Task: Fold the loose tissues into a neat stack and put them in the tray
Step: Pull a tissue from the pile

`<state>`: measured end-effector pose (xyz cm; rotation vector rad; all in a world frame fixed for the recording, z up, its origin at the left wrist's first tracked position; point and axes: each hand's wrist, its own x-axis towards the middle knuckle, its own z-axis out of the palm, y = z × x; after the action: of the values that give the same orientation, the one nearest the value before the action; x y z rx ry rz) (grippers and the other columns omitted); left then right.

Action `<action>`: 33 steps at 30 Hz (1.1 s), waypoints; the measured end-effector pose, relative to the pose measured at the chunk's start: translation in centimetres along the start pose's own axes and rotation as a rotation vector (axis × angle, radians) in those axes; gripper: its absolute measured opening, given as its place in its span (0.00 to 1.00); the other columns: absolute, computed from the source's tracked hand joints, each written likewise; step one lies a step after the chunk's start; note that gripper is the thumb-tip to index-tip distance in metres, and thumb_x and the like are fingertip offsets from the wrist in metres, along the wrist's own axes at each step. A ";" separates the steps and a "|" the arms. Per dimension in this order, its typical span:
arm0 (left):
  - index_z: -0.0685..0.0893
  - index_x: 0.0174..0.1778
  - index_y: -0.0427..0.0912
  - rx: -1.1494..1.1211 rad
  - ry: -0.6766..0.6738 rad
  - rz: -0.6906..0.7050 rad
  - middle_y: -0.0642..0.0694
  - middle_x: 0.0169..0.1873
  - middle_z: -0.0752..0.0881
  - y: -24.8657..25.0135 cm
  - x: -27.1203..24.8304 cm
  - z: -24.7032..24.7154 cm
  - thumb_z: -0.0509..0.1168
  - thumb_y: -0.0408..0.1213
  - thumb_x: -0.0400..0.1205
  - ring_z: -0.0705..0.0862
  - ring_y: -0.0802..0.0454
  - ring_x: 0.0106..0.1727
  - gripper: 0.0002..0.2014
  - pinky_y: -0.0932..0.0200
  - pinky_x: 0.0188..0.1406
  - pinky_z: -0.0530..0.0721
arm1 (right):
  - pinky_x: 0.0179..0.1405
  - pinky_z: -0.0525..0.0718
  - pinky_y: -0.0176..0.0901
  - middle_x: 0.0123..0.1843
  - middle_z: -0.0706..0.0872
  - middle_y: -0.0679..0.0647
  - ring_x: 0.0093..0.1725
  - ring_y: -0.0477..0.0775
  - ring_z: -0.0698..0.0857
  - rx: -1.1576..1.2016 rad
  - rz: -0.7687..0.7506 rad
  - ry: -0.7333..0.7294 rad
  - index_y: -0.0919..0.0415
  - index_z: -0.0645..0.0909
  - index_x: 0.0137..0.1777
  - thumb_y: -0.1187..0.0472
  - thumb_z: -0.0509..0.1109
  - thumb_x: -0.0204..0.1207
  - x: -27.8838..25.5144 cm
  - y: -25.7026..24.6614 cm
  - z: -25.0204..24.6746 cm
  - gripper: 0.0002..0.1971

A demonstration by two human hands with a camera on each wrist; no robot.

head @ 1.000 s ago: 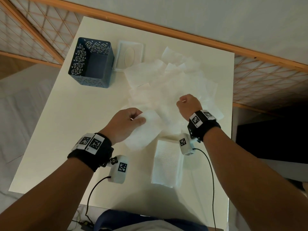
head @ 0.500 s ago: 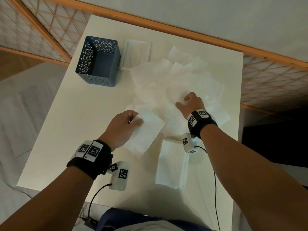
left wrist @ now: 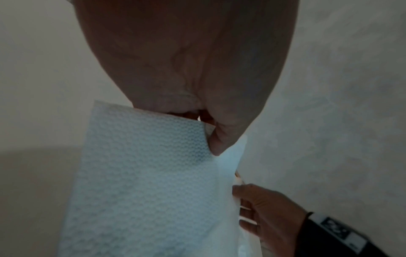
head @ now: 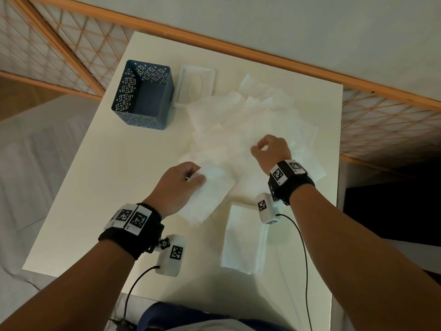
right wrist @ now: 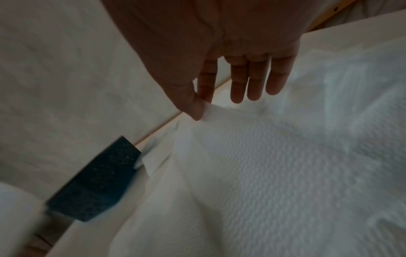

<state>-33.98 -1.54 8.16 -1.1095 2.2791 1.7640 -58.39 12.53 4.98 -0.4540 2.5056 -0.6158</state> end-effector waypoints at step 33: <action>0.93 0.50 0.42 -0.057 -0.030 0.232 0.43 0.41 0.94 9.5 -2.1 -3.0 0.73 0.46 0.88 0.89 0.51 0.38 0.11 0.44 0.42 0.88 | 0.60 0.82 0.34 0.55 0.91 0.41 0.55 0.36 0.89 0.322 -0.515 -0.054 0.46 0.86 0.61 0.42 0.79 0.78 -12.1 -8.0 -13.0 0.16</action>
<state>-36.61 -2.24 18.04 -0.8485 2.4405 1.9206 -54.23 15.34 23.84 -0.9829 2.1799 -1.1607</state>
